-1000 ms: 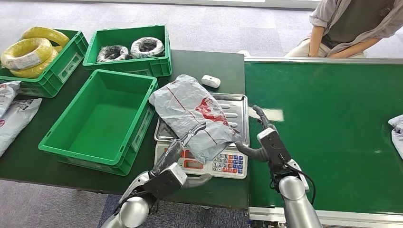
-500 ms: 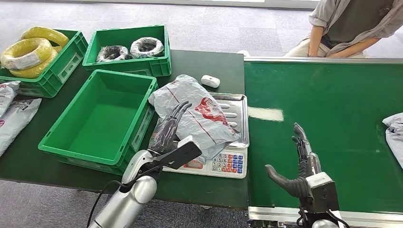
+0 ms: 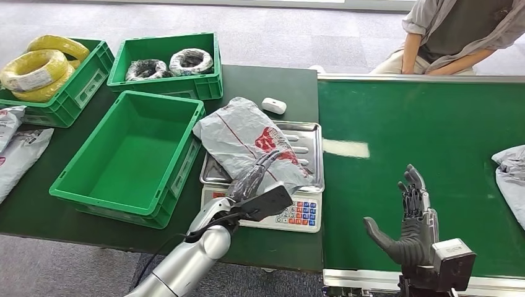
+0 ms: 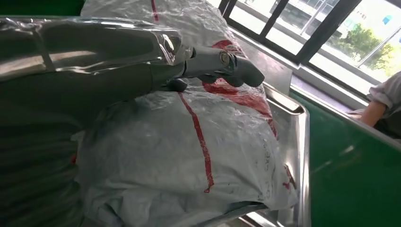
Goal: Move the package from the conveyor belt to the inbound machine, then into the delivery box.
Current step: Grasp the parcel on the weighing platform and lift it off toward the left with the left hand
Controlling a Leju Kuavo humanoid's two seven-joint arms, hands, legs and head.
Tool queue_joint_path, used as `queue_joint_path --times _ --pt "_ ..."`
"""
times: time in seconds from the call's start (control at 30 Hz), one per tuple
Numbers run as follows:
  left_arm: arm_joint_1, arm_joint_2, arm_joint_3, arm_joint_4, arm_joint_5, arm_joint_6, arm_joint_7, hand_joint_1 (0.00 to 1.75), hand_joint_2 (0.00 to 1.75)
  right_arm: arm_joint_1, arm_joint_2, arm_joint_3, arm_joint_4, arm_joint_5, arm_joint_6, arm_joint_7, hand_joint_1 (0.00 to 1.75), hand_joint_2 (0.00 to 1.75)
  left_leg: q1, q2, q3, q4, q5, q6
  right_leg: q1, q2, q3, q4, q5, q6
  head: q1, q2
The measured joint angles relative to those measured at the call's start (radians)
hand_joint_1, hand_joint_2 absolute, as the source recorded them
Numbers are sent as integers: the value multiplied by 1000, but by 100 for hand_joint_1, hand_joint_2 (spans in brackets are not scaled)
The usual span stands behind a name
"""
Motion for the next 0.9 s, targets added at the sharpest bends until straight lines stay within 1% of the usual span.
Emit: queue_joint_path --times 0.03,0.13,0.17,0.23,0.37,0.5,0.7,0.8,0.9 --pt "-6 -2 -6 20 4 -4 4 22 175 -2 3 1 0 0 1 0 0 175 0 0 0 0 0 0 0 0 0 0 0 0 0 0" --pt "-26 -7 -16 79 11 -6 16 147 175 -17 13 7 6 3 7 0 0 175 0 0 0 0 0 0 0 0 0 0 0 0 0 0" --pt "-33 -8 -18 97 14 -2 18 169 175 -25 16 10 9 3 9 0 0 175 0 0 0 0 0 0 0 0 0 0 0 0 0 0" --pt "-46 -11 -18 126 19 9 17 175 175 -41 21 14 17 4 13 0 0 175 0 0 0 0 0 0 0 0 1 0 0 0 0 0" --pt "-65 -12 -16 155 19 39 17 175 175 -63 27 18 32 5 18 2 0 175 0 0 0 0 0 0 0 0 1 0 0 0 0 0" --pt "-76 -9 -10 159 -20 102 32 175 175 -73 31 20 41 -4 31 0 0 175 0 0 0 0 0 0 0 0 1 0 0 0 0 0" --pt "-80 -4 -2 157 -25 127 29 175 175 -77 32 25 43 -7 34 -2 0 175 0 0 0 0 0 0 0 0 1 0 0 0 0 0" --pt "-67 3 19 124 4 149 -10 175 175 -72 31 25 43 -12 29 -2 0 175 0 0 0 0 0 0 0 0 1 0 0 0 0 0" --pt "-28 23 36 3 -18 231 -41 175 175 -54 32 24 43 -17 11 -10 0 175 0 0 0 0 0 0 0 0 0 0 0 0 0 0"
